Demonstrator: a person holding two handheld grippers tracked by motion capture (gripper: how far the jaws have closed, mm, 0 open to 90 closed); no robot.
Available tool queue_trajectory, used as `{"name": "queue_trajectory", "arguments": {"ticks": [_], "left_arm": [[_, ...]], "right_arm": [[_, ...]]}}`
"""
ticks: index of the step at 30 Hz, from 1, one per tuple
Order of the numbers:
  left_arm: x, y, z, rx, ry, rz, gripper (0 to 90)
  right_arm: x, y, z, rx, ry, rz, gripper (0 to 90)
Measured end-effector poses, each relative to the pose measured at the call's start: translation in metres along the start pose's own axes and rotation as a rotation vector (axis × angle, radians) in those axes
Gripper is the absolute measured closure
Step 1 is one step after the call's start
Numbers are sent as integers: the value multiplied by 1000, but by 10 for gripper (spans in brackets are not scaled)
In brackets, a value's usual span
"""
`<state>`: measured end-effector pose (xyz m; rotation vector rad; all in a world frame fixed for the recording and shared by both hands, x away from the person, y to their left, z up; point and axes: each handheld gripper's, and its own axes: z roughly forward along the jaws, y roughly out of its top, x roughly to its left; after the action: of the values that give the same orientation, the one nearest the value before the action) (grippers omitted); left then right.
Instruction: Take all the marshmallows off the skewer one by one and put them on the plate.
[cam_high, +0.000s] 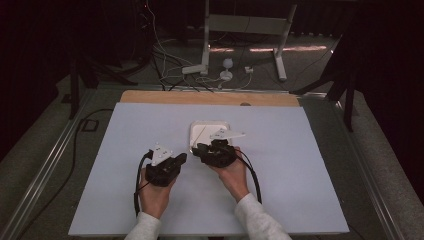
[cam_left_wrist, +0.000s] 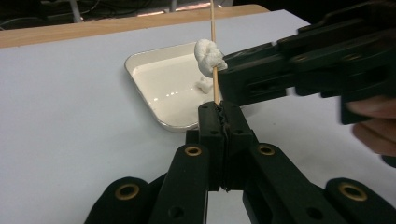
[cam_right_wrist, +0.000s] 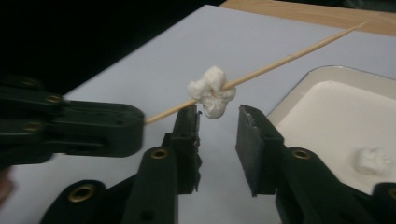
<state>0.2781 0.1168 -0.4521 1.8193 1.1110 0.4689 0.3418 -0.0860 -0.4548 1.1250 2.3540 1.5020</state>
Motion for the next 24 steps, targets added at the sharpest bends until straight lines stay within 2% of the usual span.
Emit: {"name": "queue_trajectory", "arguments": {"ticks": [4, 5, 6, 7, 8, 9, 12, 19, 24], "left_arm": [[-1, -1, 0, -15, 0, 8, 900], [-1, -1, 0, -23, -1, 8, 900], [-1, -1, -1, -27, -2, 13, 900], [0, -1, -1, -30, -6, 13, 900], [0, -1, -1, -34, -10, 13, 900], [0, -1, -2, -39, -11, 12, 900], [1, -2, -2, -57, -27, 13, 900], [2, -3, 1, -47, -61, 3, 899], [1, -4, 4, -27, -77, 7, 897]], "right_arm": [[-1, 1, -2, -4, 80, 73, 650], [-3, 0, -1, 2, 110, 129, 679], [-5, 0, -1, 1, 131, 161, 689], [-5, 0, -1, 1, 131, 161, 689], [-8, -1, -1, -2, 154, 193, 695], [-13, -2, 0, -15, 203, 259, 707], [-18, -2, 0, -27, 253, 326, 725], [-23, -1, -1, -25, 292, 380, 749], [-23, -1, -2, -24, 303, 375, 764]]}}
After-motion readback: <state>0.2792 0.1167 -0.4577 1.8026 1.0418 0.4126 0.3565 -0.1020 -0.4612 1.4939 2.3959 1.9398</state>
